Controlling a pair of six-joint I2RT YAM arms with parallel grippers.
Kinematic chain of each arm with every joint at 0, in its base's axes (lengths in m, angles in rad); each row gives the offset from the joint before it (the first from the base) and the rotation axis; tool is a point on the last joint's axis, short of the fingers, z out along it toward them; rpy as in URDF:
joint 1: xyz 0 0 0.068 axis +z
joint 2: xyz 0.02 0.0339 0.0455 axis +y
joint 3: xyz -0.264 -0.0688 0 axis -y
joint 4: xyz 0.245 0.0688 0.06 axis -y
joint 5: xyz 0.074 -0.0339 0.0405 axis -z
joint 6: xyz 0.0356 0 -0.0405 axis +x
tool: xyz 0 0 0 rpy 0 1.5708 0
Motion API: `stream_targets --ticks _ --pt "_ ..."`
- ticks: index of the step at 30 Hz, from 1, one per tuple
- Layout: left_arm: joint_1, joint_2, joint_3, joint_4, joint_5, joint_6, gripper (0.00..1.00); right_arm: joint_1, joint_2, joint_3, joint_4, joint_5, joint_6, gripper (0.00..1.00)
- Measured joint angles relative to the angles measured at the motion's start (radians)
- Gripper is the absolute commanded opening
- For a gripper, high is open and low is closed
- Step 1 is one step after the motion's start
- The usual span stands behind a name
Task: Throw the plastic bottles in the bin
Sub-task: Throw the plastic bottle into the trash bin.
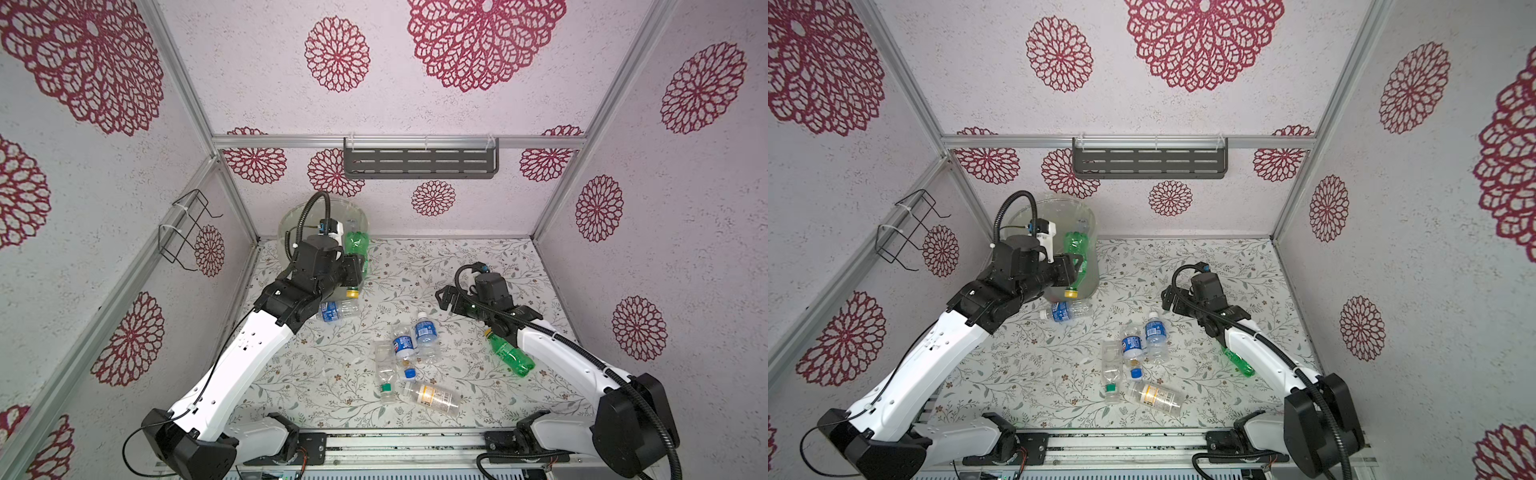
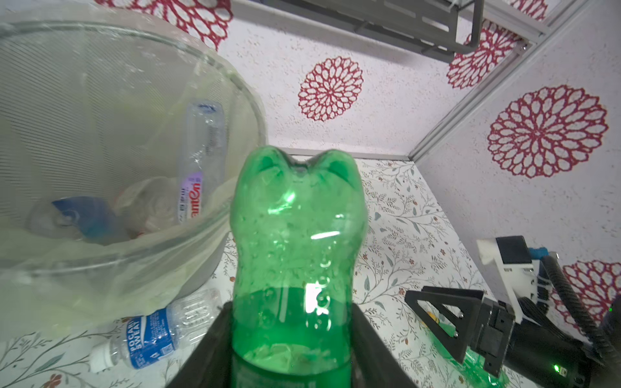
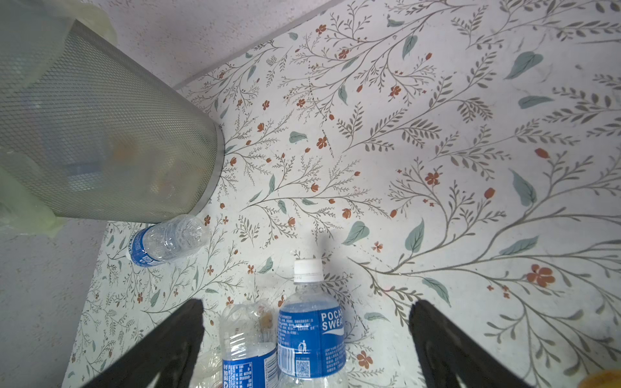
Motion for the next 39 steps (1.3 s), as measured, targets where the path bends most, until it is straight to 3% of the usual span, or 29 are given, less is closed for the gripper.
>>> stream_targets --ticks 9,26,33,37,39 --pt "0.065 -0.106 -0.010 -0.044 -0.037 -0.001 0.44 0.000 0.000 0.000 0.000 0.000 0.000 0.99" --pt "0.121 -0.314 -0.165 -0.122 -0.123 -0.072 0.44 -0.003 0.021 0.000 0.003 -0.008 0.002 0.99" --pt "0.145 -0.276 -0.118 -0.130 -0.130 -0.071 0.45 -0.003 0.024 0.000 0.009 -0.008 0.010 0.99" --pt "0.193 -0.173 0.002 -0.131 -0.114 -0.063 0.46 -0.004 0.024 0.000 0.017 -0.008 0.018 0.99" --pt "0.235 -0.094 0.090 -0.126 -0.090 -0.056 0.51 -0.004 0.024 0.000 0.023 -0.008 0.023 0.99"
